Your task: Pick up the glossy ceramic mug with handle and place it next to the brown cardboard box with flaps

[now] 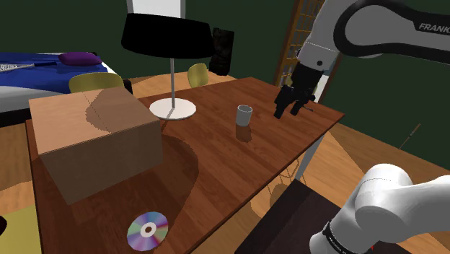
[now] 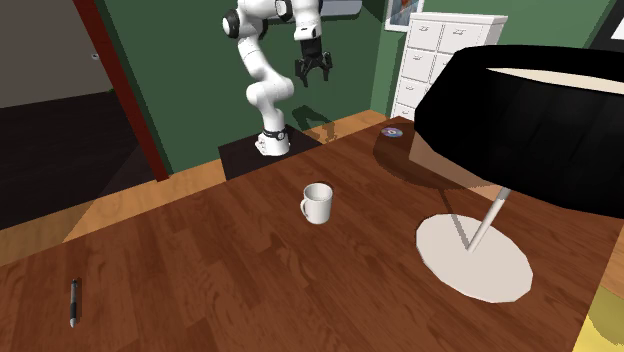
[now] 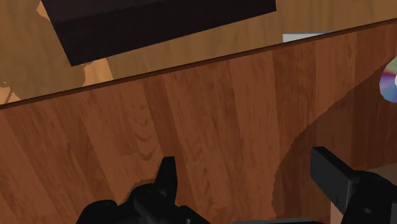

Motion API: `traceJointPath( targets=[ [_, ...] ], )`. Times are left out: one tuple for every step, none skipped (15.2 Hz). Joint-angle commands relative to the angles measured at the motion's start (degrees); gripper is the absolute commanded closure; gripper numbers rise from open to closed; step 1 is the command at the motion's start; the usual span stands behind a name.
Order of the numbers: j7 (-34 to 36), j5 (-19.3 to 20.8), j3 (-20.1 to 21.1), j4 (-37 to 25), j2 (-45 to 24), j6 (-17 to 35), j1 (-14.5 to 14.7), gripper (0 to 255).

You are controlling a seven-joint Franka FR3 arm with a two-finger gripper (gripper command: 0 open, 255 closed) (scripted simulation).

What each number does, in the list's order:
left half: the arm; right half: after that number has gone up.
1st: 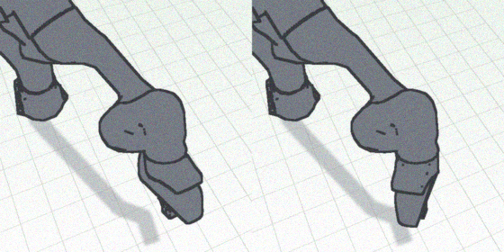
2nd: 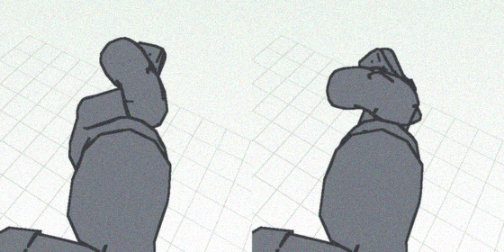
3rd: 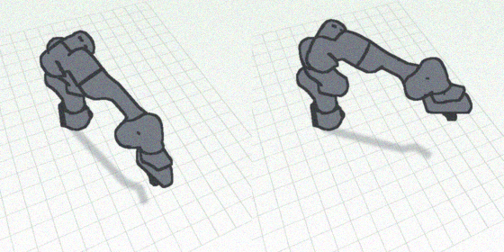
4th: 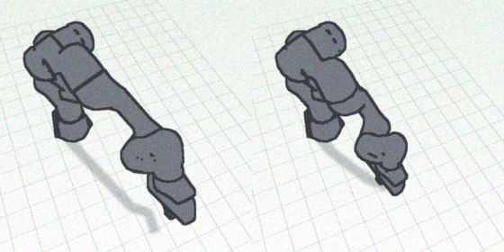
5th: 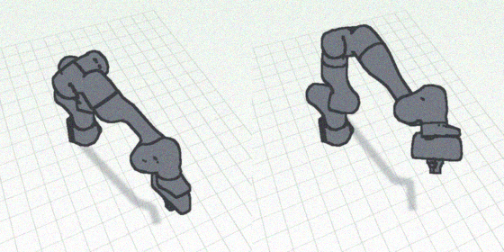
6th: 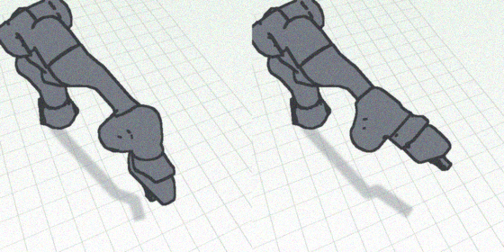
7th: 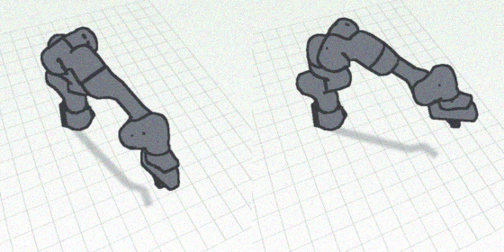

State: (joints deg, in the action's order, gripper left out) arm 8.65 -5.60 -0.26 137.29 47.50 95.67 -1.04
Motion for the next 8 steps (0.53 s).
traceJointPath(
  targets=[
    [0.0, 0.0, 0.0, 0.0, 0.0, 0.0, 0.0, 0],
    [-0.78, 0.56, -0.43, 0.25, -1.37, 1.71, -0.23, 0],
    [-1.55, 1.1, -0.86, 0.41, -2.81, 3.42, -0.46, 0],
    [-2.3, 1.62, -1.3, 0.51, -4.3, 5.11, -0.68, 0],
    [-3.03, 2.12, -1.72, 0.52, -5.86, 6.8, -0.9, 0],
    [-3.74, 2.6, -2.16, 0.46, -7.46, 8.47, -1.11, 0],
    [-4.44, 3.05, -2.58, 0.32, -9.12, 10.12, -1.33, 0],
    [-5.12, 3.48, -3.01, 0.1, -10.82, 11.74, -1.52, 0]
  ],
)
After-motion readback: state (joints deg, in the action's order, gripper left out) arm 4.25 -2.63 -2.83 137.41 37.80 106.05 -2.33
